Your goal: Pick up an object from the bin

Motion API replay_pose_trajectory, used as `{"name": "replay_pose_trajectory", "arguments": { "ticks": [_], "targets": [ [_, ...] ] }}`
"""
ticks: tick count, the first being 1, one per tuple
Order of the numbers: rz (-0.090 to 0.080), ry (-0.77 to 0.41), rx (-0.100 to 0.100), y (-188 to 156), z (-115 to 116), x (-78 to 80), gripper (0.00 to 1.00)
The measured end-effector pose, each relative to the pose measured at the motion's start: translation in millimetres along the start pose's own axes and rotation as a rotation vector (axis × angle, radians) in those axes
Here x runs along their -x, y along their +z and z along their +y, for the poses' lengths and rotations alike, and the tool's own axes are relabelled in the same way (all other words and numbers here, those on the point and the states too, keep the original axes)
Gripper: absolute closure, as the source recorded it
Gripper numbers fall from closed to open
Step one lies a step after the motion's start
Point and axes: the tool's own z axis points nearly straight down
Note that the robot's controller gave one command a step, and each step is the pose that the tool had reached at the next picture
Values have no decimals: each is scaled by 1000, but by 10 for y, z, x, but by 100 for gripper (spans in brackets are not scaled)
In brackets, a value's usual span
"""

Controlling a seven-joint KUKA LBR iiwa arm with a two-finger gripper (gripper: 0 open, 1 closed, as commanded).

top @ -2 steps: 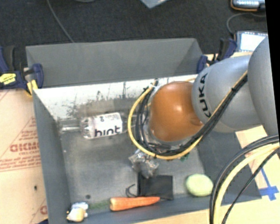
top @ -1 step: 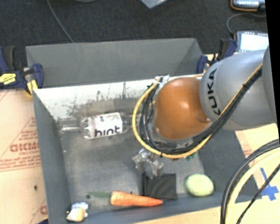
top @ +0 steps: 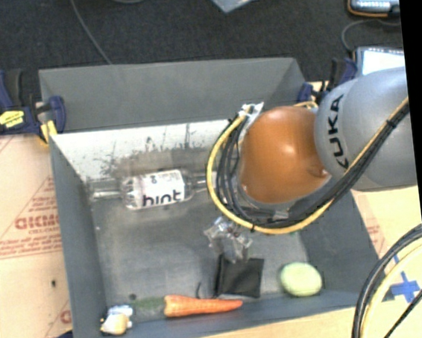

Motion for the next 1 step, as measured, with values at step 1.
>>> {"name": "replay_pose_trajectory", "arguments": {
  "ticks": [1],
  "targets": [
    [-1,-6,0,11,13,-28,100]
  ]
}}
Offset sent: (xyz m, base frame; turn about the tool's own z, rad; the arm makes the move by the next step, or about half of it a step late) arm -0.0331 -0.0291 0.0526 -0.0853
